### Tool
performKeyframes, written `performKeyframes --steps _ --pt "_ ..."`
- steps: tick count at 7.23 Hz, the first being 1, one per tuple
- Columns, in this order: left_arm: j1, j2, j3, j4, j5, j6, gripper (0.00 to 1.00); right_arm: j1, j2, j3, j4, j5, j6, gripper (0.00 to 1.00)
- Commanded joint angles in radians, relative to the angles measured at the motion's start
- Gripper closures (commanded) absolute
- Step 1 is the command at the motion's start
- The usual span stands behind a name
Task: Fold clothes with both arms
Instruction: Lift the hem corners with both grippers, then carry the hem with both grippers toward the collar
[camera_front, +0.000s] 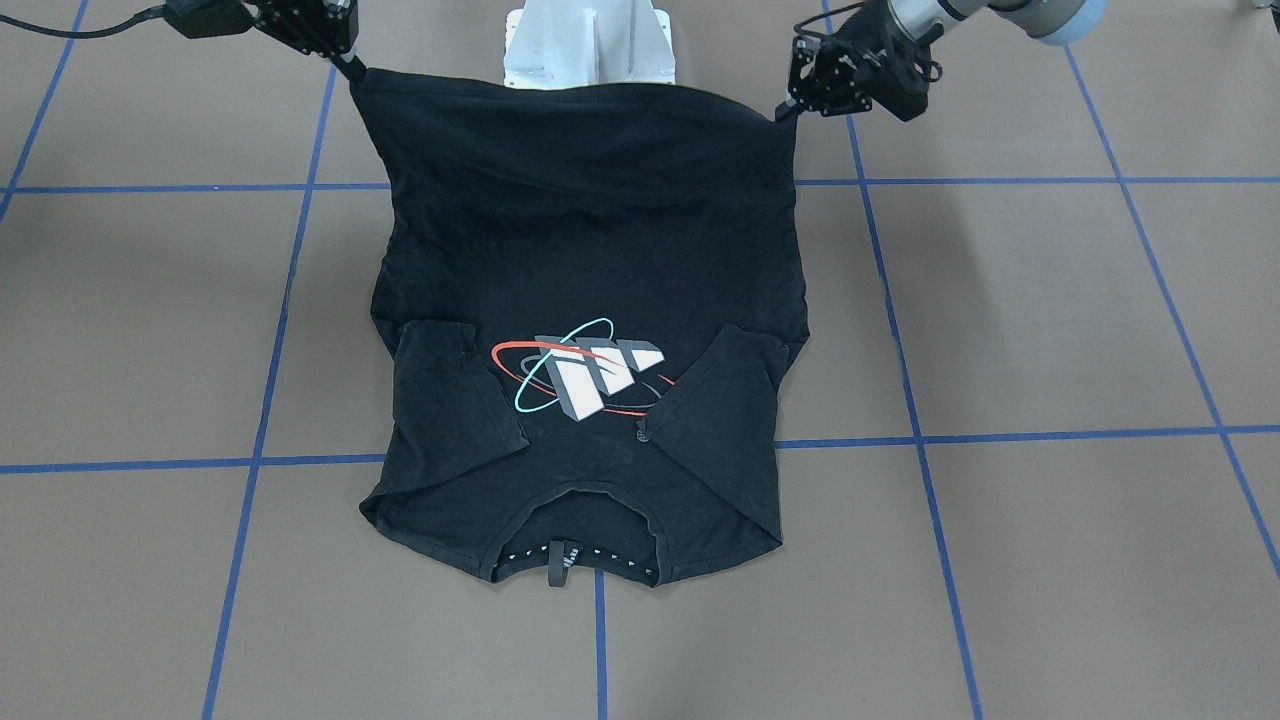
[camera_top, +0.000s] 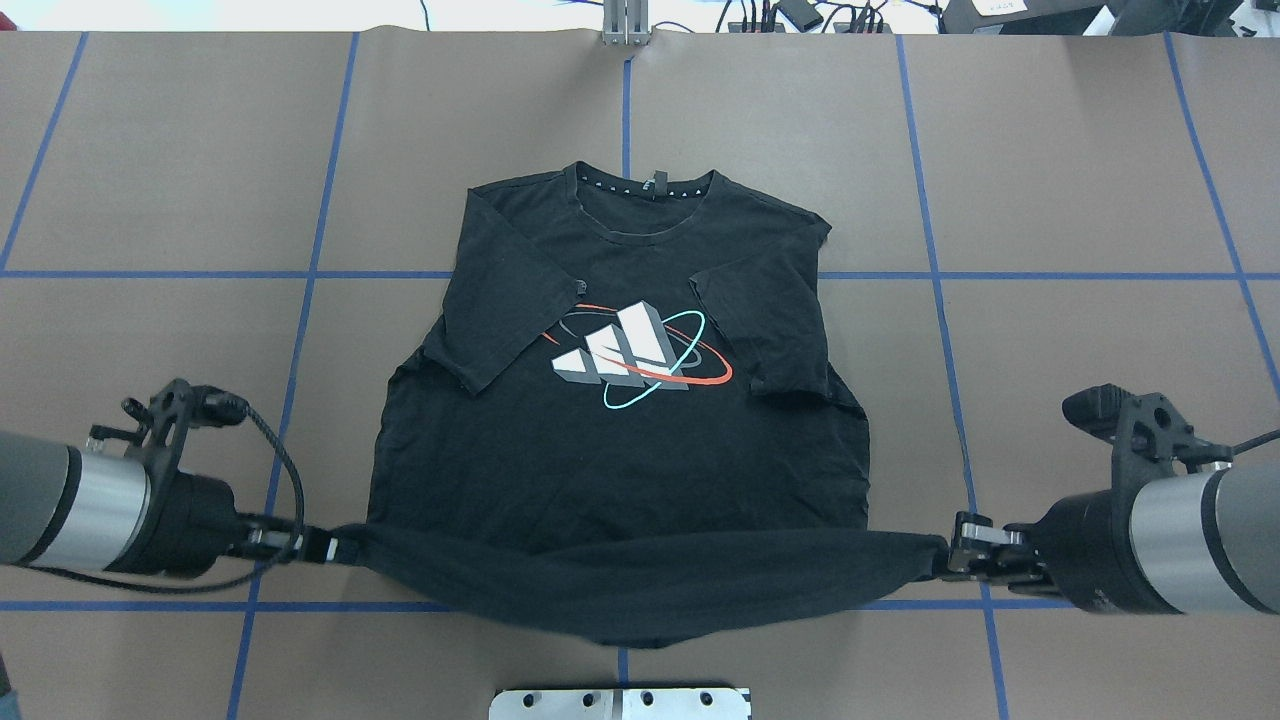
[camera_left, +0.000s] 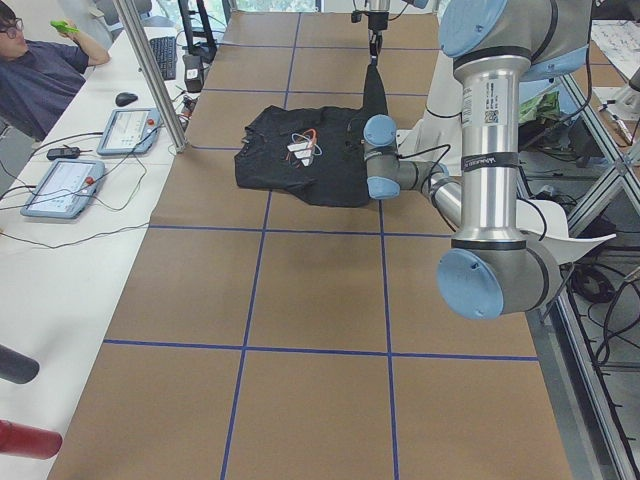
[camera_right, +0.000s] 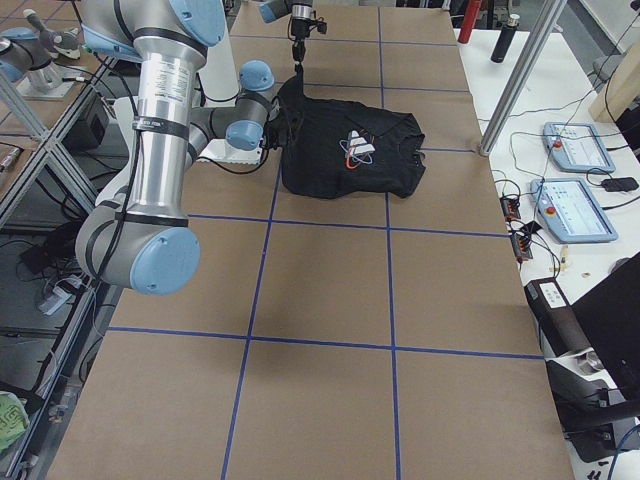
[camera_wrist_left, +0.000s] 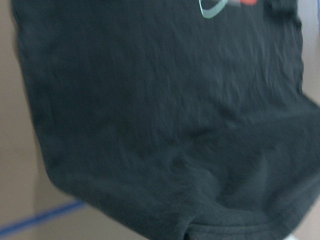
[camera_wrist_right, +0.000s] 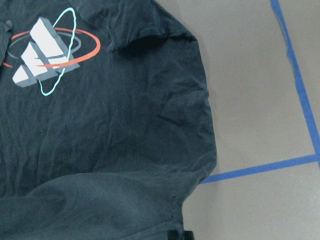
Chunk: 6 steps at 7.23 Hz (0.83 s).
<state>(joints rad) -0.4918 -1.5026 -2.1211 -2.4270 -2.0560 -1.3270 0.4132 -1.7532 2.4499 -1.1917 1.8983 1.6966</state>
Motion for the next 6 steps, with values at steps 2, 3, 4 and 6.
performKeyframes --steps 2,3,4,6 --pt "-0.12 -0.086 0.018 0.057 -0.001 0.0 1.0 0.083 0.033 -0.083 0.0 -0.01 -0.018 1.0" --pt "-0.163 -0.15 0.021 0.127 -0.003 0.0 1.0 0.114 0.062 -0.104 0.0 -0.002 -0.046 1.0" --pt "-0.195 -0.233 0.045 0.22 -0.001 0.0 1.0 0.142 0.113 -0.162 0.0 -0.002 -0.048 1.0" --pt "-0.244 -0.348 0.186 0.238 -0.001 0.011 1.0 0.197 0.202 -0.262 0.0 0.001 -0.052 1.0"
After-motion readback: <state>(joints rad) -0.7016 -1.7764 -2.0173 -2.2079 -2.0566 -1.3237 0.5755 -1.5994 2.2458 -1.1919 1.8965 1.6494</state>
